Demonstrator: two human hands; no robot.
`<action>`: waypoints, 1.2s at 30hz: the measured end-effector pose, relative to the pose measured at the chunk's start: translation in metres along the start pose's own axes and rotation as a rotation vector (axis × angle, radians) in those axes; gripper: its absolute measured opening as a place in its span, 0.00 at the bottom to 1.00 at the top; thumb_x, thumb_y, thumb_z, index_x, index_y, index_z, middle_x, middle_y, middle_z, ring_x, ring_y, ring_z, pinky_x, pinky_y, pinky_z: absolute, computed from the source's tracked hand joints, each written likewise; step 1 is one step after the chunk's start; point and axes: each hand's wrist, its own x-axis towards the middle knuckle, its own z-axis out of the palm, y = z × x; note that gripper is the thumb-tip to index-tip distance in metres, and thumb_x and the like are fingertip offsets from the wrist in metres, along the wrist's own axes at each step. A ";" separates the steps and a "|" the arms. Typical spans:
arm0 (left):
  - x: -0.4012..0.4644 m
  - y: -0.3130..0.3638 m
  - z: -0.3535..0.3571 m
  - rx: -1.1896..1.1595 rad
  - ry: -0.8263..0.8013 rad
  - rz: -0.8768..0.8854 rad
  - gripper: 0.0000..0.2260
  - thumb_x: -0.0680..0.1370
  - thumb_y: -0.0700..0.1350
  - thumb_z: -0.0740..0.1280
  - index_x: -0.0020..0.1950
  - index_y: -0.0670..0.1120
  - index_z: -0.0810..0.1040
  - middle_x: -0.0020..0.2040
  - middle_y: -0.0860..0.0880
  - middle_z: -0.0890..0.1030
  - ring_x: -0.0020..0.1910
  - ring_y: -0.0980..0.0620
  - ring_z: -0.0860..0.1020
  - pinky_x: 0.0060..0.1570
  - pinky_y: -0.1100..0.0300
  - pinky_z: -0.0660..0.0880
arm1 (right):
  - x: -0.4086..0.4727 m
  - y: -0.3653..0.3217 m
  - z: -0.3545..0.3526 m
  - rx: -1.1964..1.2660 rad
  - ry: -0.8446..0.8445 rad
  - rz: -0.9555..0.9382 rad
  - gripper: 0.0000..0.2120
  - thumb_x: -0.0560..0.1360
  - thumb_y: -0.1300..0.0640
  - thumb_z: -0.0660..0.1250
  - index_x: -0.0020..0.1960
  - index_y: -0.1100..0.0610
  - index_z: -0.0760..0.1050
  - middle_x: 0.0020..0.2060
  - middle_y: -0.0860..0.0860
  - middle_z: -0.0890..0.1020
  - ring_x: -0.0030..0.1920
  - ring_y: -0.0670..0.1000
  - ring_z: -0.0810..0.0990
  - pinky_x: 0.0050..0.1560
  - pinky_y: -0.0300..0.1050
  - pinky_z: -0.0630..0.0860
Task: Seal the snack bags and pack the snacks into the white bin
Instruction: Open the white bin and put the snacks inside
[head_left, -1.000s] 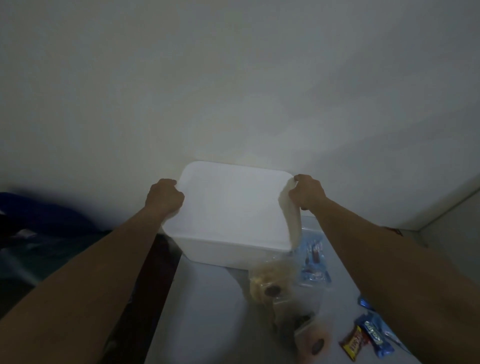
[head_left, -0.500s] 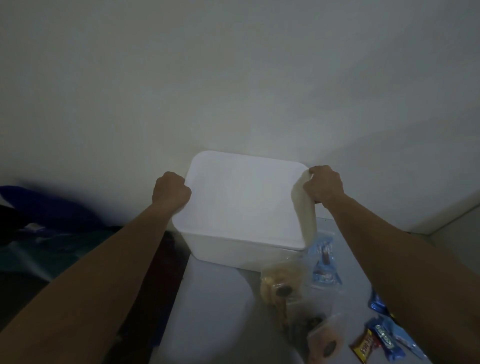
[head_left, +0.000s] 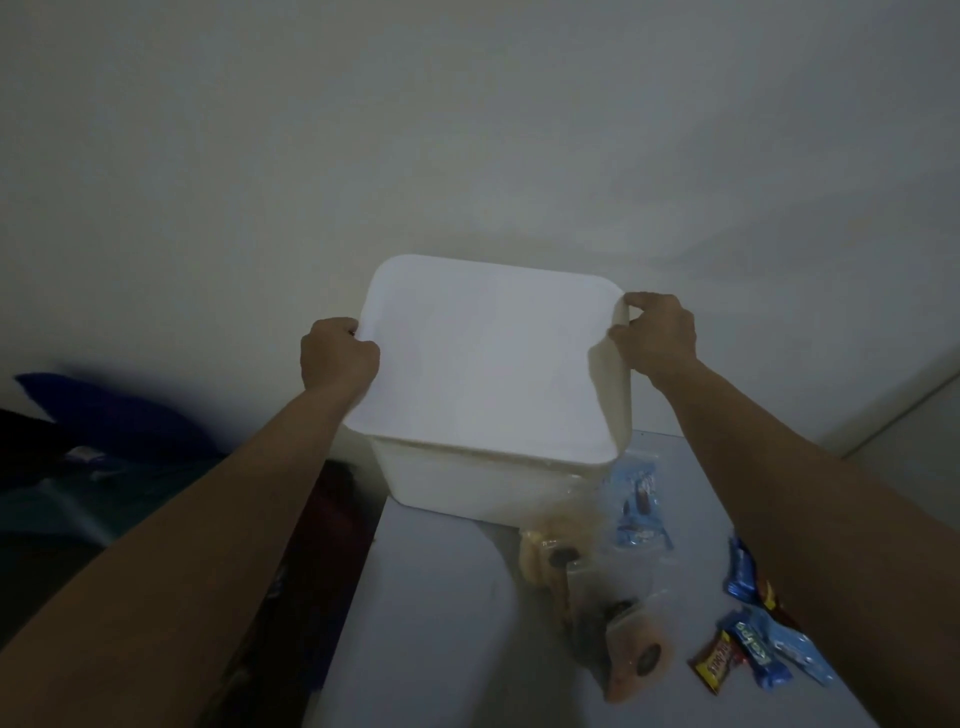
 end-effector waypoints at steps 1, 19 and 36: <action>-0.004 0.001 -0.003 0.008 0.019 -0.019 0.09 0.71 0.35 0.64 0.47 0.41 0.81 0.42 0.44 0.80 0.43 0.43 0.79 0.40 0.59 0.70 | -0.004 0.000 -0.002 0.006 0.000 0.002 0.23 0.70 0.60 0.68 0.66 0.51 0.75 0.58 0.55 0.81 0.56 0.57 0.80 0.58 0.52 0.79; -0.164 -0.063 -0.061 0.058 -0.014 -0.142 0.25 0.70 0.58 0.72 0.56 0.41 0.74 0.50 0.47 0.78 0.47 0.45 0.77 0.46 0.52 0.76 | -0.173 0.049 -0.043 0.042 -0.135 0.010 0.21 0.62 0.61 0.80 0.53 0.64 0.81 0.47 0.58 0.84 0.46 0.57 0.83 0.51 0.53 0.82; -0.345 -0.199 -0.110 0.101 -0.293 -0.426 0.27 0.70 0.52 0.73 0.64 0.40 0.74 0.60 0.41 0.78 0.56 0.40 0.77 0.56 0.49 0.75 | -0.399 0.150 0.000 0.027 -0.388 0.092 0.18 0.71 0.66 0.66 0.61 0.59 0.76 0.59 0.58 0.78 0.58 0.58 0.77 0.55 0.45 0.76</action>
